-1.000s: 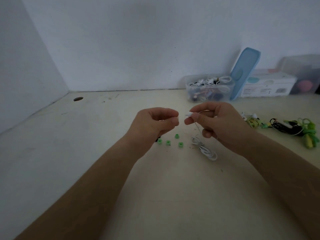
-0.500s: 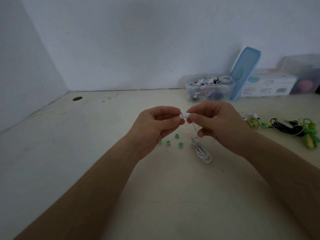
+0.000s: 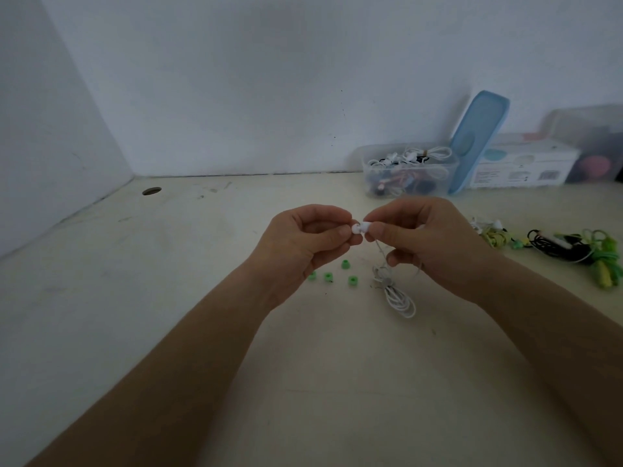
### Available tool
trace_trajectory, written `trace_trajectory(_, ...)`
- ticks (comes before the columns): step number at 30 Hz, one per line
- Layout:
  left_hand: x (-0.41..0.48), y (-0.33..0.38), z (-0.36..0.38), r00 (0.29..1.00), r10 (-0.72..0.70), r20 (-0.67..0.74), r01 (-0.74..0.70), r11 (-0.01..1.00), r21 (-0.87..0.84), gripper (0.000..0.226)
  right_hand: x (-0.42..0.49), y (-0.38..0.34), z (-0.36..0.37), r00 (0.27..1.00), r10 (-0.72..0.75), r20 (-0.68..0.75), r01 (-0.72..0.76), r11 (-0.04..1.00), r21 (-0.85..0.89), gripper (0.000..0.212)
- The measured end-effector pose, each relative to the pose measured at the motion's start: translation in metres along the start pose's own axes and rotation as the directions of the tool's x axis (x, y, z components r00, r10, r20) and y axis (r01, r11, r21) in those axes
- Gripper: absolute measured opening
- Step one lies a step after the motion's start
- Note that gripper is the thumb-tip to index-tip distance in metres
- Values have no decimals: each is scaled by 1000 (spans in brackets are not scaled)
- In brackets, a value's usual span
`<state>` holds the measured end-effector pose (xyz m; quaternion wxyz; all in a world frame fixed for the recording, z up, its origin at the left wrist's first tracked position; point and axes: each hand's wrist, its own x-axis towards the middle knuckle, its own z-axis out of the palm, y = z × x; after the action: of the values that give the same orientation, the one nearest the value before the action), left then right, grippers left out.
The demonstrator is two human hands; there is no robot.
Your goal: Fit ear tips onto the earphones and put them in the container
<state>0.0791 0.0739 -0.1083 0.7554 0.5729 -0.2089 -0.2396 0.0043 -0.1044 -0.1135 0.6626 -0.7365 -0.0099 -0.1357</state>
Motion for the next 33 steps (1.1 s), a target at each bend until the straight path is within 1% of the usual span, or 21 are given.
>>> trace_trajectory(4, 0, 0, -1, 999, -10, 35, 10, 1000, -3, 22, -2, -2, 0, 999, -7, 50, 6, 1000, 25, 11)
trace_trajectory(10, 1, -2, -1, 999, -14, 50, 15, 1000, -20, 22, -2, -2, -1, 996, -16, 85, 13, 999, 42, 14)
trace_trajectory(21, 3, -6, 1, 1000, -4, 8, 5, 1000, -24, 20, -1, -2, -1, 999, -25, 23, 26, 1000, -3, 14)
trace_trajectory(25, 2, -7, 2, 1000, -4, -11, 4, 1000, -25, 15, -1, -2, -1, 999, -38, 1, 38, 998, -48, 8)
trace_trajectory(30, 2, -7, 4, 1000, 0, -16, -1, 1000, -28, 23, -2, -2, -1, 999, -42, 2, 42, 997, -69, 8)
trace_trajectory(33, 2, -8, 3, 1000, -6, -20, 6, 1000, -22, 17, -1, -1, -1, 999, -37, 8, 37, 998, -60, 9)
